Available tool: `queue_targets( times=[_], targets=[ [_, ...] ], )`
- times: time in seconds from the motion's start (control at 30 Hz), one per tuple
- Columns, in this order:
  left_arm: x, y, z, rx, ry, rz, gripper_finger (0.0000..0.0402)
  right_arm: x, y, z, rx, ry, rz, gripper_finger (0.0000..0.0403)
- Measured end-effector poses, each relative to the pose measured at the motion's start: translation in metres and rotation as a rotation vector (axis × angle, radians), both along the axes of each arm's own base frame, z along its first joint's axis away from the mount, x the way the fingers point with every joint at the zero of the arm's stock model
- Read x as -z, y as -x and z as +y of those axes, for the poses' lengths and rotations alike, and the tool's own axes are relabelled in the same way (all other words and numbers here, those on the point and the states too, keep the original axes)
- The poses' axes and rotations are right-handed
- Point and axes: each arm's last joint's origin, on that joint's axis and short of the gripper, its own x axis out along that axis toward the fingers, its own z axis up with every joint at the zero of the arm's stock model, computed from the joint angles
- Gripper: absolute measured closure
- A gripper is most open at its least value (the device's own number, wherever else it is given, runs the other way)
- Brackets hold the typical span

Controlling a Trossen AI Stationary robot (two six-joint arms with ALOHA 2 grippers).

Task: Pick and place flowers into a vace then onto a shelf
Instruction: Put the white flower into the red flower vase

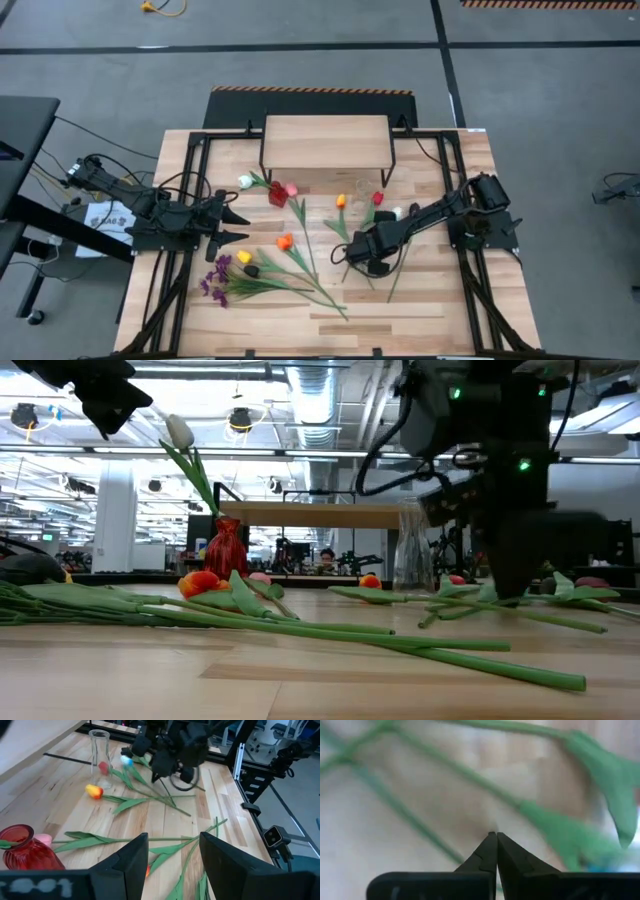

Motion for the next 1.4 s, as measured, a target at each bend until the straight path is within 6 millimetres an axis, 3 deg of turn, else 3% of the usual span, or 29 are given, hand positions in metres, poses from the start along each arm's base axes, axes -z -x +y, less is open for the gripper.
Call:
queue_targets(
  times=[0.27, 0.57, 1.03, 1.4],
  targets=[
    [-0.001, 0.000, 0.000, -0.002, 0.006, -0.014, 0.0235, -0.018, -0.004, 0.015, -0.060, 0.095, -0.037, 0.0402],
    [-0.001, 0.000, 0.000, -0.002, 0.006, -0.014, 0.0235, -0.019, -0.005, 0.010, -0.063, 0.145, -0.046, 0.0394],
    [-0.001, 0.000, 0.000, 0.002, 0.007, -0.013, 0.0235, -0.019, -0.017, -0.010, -0.114, 0.097, -0.060, 0.0284],
    [-0.001, 0.000, 0.000, 0.006, 0.008, -0.012, 0.0235, 0.010, 0.000, -0.021, -0.121, 0.028, -0.017, 0.0276]
  ],
)
